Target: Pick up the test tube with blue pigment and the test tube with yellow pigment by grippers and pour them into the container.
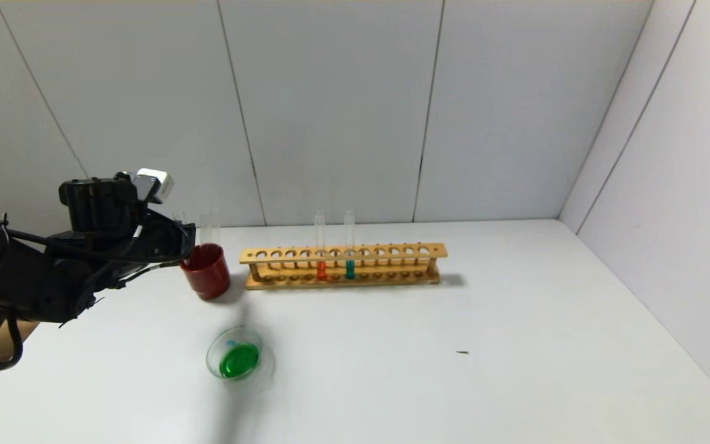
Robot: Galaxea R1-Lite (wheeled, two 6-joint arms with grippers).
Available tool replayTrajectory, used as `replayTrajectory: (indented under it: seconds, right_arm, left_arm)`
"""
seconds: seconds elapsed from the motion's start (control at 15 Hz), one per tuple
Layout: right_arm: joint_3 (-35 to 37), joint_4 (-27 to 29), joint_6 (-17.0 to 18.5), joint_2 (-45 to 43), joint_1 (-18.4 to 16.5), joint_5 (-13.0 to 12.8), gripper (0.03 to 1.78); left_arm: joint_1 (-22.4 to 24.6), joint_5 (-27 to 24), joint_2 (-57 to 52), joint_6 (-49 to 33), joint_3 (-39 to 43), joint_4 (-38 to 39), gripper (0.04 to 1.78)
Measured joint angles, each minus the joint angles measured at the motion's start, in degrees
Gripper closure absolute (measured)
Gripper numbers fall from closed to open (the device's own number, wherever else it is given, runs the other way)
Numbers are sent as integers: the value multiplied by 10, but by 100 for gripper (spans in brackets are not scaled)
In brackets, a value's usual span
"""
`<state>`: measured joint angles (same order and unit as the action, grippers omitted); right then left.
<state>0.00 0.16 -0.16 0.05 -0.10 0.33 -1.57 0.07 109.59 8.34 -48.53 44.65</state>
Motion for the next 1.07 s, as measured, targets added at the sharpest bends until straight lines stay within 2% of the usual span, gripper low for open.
replayTrajectory:
  seconds: [0.13,0.27,0.33,0.6,0.73,0.87,1.07]
  right_arm:
    - [0,0,0,0,0,0,6]
    - [0,0,0,0,0,0,6]
    - [0,0,0,0,0,0,6]
    - [0,0,0,0,0,0,6]
    - [0,0,0,0,0,0,6]
    - [0,0,0,0,0,0,6]
    - [0,0,0,0,0,0,6]
  left_arm:
    - [0,0,8,0,-3,1,145]
    - [0,1,12,0,-6,4,130]
    - [0,2,12,1,-7,4,118]
    - [-1,3,6,1,-6,2,52]
    - [-1,3,-1,2,-11,-2,28]
    - [-1,3,-7,3,-23,-7,13]
    - [-1,3,-15,3,-47,-36,8]
